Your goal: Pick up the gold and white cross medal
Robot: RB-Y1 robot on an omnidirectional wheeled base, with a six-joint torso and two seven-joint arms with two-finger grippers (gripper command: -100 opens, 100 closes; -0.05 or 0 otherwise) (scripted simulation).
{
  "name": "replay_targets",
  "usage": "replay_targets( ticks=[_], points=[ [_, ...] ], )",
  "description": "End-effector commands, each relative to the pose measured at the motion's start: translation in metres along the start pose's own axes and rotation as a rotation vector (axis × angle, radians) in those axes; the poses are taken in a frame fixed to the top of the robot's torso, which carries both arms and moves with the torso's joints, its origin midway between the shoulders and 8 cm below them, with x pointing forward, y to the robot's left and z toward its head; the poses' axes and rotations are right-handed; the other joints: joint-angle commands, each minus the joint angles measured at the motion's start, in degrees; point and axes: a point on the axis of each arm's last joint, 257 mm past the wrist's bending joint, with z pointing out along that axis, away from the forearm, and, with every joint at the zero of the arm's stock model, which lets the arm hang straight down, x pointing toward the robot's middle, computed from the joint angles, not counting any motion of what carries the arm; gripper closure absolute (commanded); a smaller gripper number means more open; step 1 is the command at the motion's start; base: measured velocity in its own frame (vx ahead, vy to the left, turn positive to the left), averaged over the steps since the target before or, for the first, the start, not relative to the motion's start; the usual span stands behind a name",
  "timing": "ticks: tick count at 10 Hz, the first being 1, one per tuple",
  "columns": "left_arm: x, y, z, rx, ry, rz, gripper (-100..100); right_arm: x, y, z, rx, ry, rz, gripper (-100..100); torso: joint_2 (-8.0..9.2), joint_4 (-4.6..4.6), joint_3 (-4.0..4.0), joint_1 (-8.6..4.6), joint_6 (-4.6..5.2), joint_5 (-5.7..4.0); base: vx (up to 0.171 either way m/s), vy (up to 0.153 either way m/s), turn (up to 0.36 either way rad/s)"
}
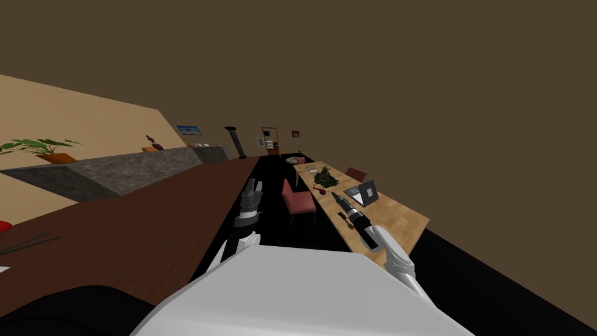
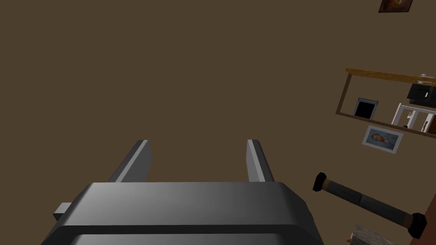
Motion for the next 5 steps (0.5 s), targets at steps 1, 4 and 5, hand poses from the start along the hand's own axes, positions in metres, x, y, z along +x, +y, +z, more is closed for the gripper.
replay_targets(
  ticks=[1,4,5],
  points=[
    [0.0,0.0,0.0,0.0,0.0,0.0,0,0.011,-0.024,-0.006,0.043,0.046,-0.057,-100,0.0,0.0,0.0,0.0,0.0,0.0,0.003,-0.032,0.171],
    [0.0,0.0,0.0,0.0,0.0,0.0,0,0.024,-0.05,-0.014,0.093,0.1,-0.118,-100,0.02,0.0,0.01,0.0,-0.02,0.0,-0.001,-0.027,0.122],
    [0.0,0.0,0.0,0.0,0.0,0.0,0,0.033,-0.071,-0.024,0.133,0.144,-0.162,-100,0.02,0.01,0.01,0.01,0.0,0.0,-0.001,-0.028,0.165]
  ],
)
